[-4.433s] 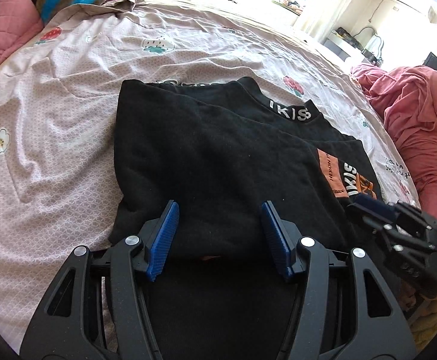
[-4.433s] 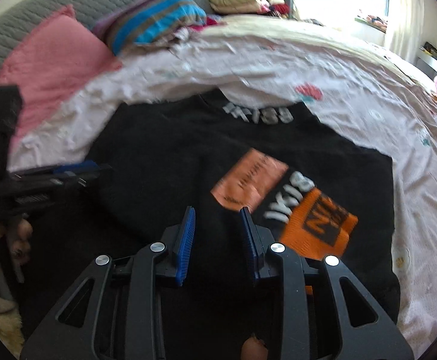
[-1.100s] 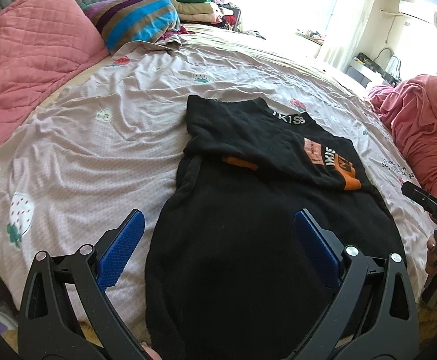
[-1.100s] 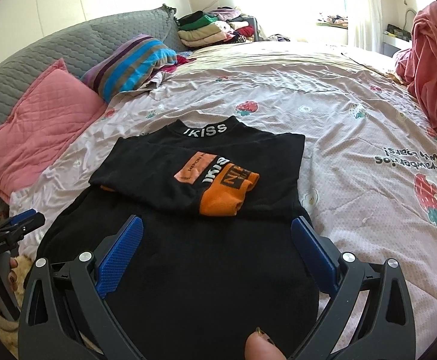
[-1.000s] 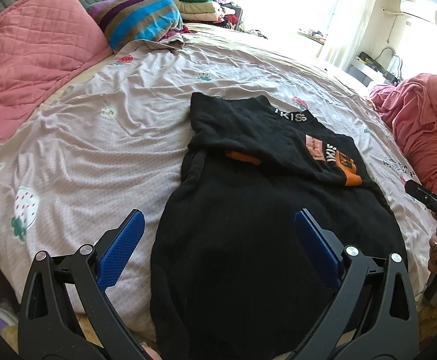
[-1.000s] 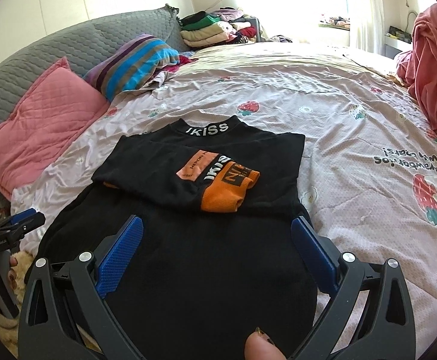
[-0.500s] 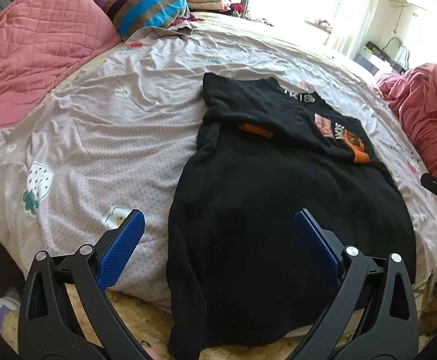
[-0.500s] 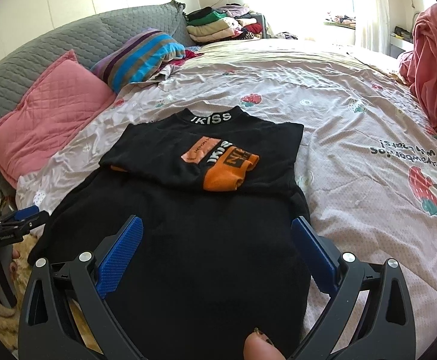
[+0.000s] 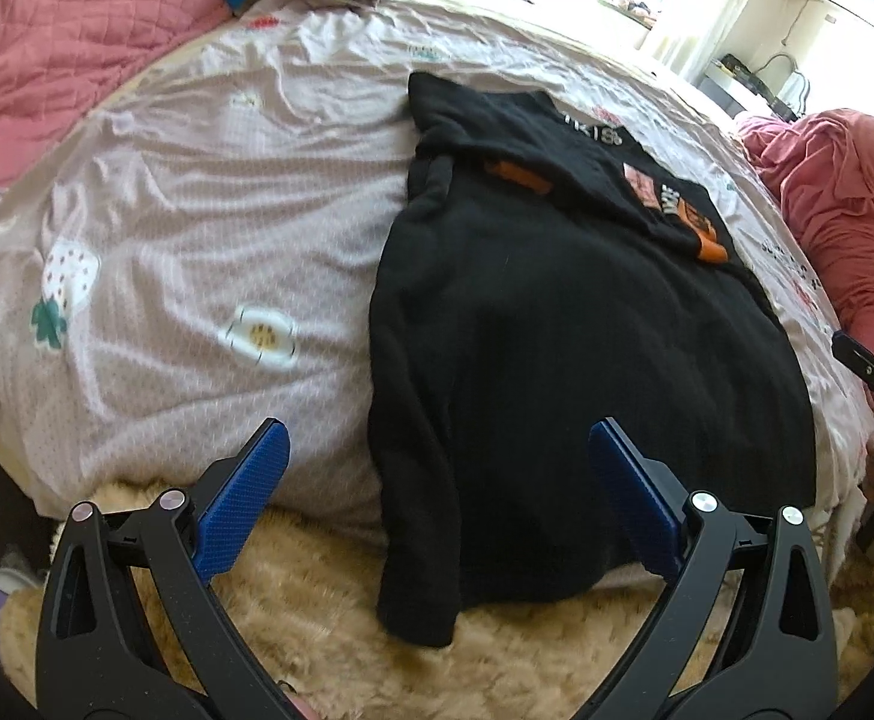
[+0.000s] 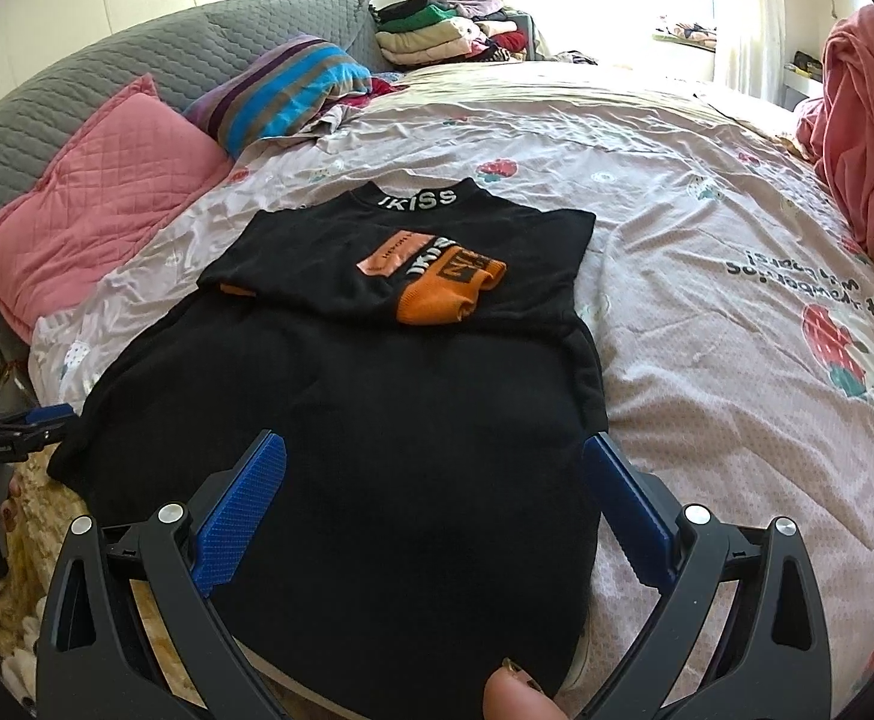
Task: Fold small clothes
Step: 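Move both open tools back along the black shirt toward its hem, then close both tools on the black shirt hem, then lift the hem with both tools and fold it toward the IKISS collar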
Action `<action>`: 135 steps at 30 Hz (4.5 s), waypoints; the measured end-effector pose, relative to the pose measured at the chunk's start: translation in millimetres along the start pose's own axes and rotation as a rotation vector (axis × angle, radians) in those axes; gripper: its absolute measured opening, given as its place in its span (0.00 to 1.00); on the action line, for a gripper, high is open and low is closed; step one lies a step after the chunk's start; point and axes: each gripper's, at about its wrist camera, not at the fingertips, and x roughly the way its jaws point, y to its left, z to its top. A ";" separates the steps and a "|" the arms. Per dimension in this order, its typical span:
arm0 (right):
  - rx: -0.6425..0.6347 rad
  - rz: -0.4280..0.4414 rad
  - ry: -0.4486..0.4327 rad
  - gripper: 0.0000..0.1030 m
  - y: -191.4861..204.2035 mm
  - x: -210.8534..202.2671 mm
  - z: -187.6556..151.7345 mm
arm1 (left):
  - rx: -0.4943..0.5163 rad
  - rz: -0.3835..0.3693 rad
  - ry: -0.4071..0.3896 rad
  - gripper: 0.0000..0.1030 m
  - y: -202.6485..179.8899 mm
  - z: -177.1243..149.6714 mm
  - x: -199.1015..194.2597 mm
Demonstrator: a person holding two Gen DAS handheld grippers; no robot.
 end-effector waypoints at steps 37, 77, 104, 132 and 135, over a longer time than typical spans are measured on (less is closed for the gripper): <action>-0.027 0.094 0.343 0.55 -17.6 -17.9 -101.6 | 0.054 -0.078 0.127 0.47 1.1 -7.3 24.1; 0.088 0.167 -0.229 0.00 -61.9 -89.5 13.3 | -0.062 -0.236 -0.088 0.02 8.8 71.7 -34.4; 0.105 0.241 0.359 0.41 -33.6 -3.3 -102.9 | -0.006 -0.166 -0.087 0.02 -3.3 80.7 -22.4; 0.024 0.109 -0.321 0.07 -64.7 -73.0 54.1 | -0.067 -0.188 -0.178 0.02 -2.3 146.7 -30.3; 0.034 0.088 -0.346 0.07 -71.3 -64.4 68.8 | -0.074 -0.186 -0.185 0.02 -3.8 159.9 -27.2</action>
